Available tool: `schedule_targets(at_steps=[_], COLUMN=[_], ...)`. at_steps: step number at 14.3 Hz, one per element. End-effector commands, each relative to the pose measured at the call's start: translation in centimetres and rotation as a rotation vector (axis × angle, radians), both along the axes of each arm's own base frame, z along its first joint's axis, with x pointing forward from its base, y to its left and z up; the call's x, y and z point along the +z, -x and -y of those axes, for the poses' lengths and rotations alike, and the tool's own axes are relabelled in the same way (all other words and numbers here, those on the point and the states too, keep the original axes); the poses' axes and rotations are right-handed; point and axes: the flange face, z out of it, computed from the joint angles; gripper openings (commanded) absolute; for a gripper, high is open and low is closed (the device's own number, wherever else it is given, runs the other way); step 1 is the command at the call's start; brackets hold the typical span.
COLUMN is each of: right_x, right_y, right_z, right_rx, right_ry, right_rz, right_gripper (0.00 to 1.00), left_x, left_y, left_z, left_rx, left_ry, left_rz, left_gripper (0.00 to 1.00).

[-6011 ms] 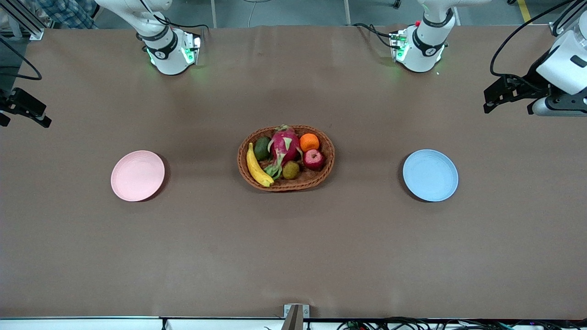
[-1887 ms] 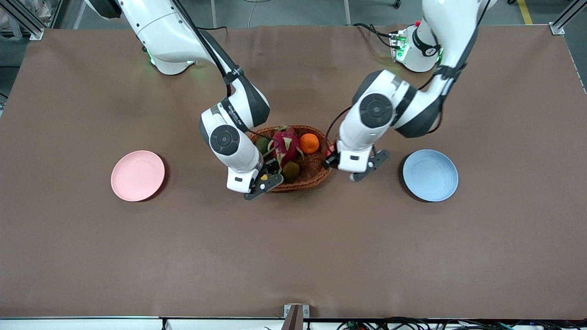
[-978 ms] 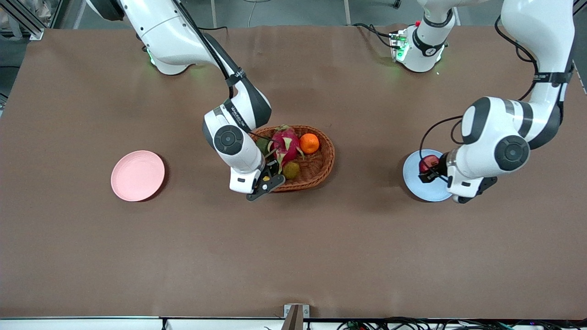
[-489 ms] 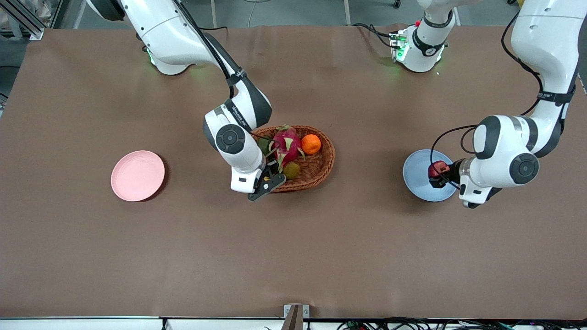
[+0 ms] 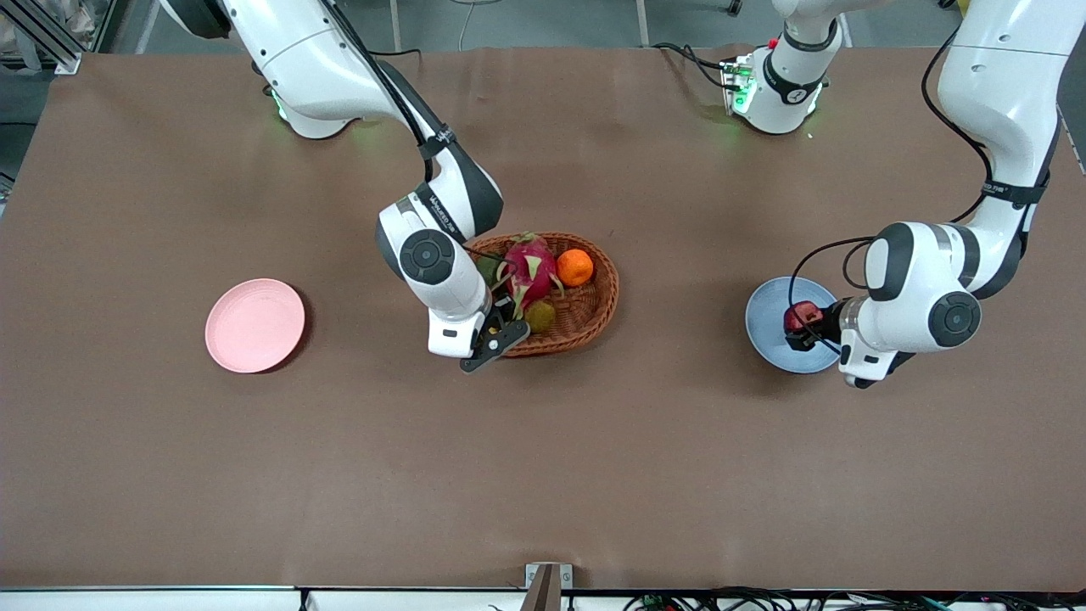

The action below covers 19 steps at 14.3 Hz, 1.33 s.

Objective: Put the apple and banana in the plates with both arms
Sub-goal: 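Lower the apple onto the blue plate while the right gripper carries the banana, then lower the banana onto the pink plate and open the right gripper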

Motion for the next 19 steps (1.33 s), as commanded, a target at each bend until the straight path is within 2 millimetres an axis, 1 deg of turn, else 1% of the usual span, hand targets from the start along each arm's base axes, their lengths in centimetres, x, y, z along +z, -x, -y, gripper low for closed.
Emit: schedule_targets(at_steps=[1, 2, 3, 4, 6, 7, 8, 10, 11, 12, 13, 14, 15, 16, 17, 18, 19], right_x=[1.4, 3.5, 4.6, 5.1, 7.6, 9.1, 10.5, 11.6, 12.0, 11.9, 11.9, 11.6, 11.6, 11.1, 10.6, 9.9, 9.2], right_y=[-0.7, -0.9, -0.7, -1.0, -2.0, -2.8, -3.6, -5.4, -6.0, -6.9, -7.1, -7.2, -7.2, -7.1, -7.1, -6.9, -6.7], right_z=[0.3, 0.5, 0.5, 1.1, 3.0, 5.0, 7.4, 14.3, 16.9, 21.0, 23.9, 27.4, 31.5, 34.3, 37.5, 39.6, 40.6], right_rx=[0.0, -0.013, -0.022, -0.037, -0.072, -0.103, -0.136, -0.216, -0.241, -0.284, -0.324, -0.369, -0.423, -0.46, -0.497, -0.512, -0.513], right_ry=[-0.002, -0.017, -0.02, -0.022, -0.039, -0.04, -0.038, -0.004, 0.004, 0.014, 0.024, 0.035, 0.043, 0.056, 0.072, 0.09, 0.109], right_rz=[0.02, 0.031, 0.023, 0.016, 0.017, 0.007, -0.006, -0.067, -0.073, -0.099, -0.131, -0.166, -0.198, -0.228, -0.239, -0.247, -0.253], right_gripper=[0.08, 0.05, 0.04, 0.03, 0.02, 0.02, 0.01, 0.0, 0.0, 0.0, 0.0, 0.0, 0.0, 0.0, 0.0, 0.0, 0.0], left_x=[0.6, 1.1, 1.9, 2.9, 5.1, 6.6, 8.7, 13.4, 15.7, 18.0, 19.8, 22.0, 23.7, 25.9, 27.7, 29.7, 31.9], left_y=[-0.1, -0.2, -0.3, -0.5, -1.0, -1.3, -1.6, -2.2, -2.3, -2.4, -2.6, -2.9, -3.1, -3.3, -3.4, -3.1, -2.6], left_z=[0.1, 0.3, 0.4, 0.6, 0.9, 1.3, 2.0, 3.2, 3.7, 4.0, 4.3, 4.2, 3.9, 3.6, 3.1, 2.7, 2.5], left_rx=[-0.013, -0.017, -0.019, -0.022, -0.029, -0.038, -0.055, -0.084, -0.092, -0.097, -0.101, -0.109, -0.126, -0.163, -0.205, -0.243, -0.277], left_ry=[-0.007, -0.01, -0.012, -0.015, -0.019, -0.021, -0.019, -0.022, -0.024, -0.027, -0.027, -0.029, -0.026, -0.022, -0.016, -0.016, -0.018], left_rz=[0.015, 0.016, 0.024, 0.034, 0.048, 0.049, 0.047, 0.067, 0.089, 0.118, 0.145, 0.179, 0.199, 0.22, 0.228, 0.237, 0.254], left_gripper=[1.0, 1.0, 1.0, 1.0, 1.0, 1.0, 1.0, 1.0, 1.0, 1.0, 1.0, 1.0, 1.0, 1.0, 1.0, 1.0, 1.0])
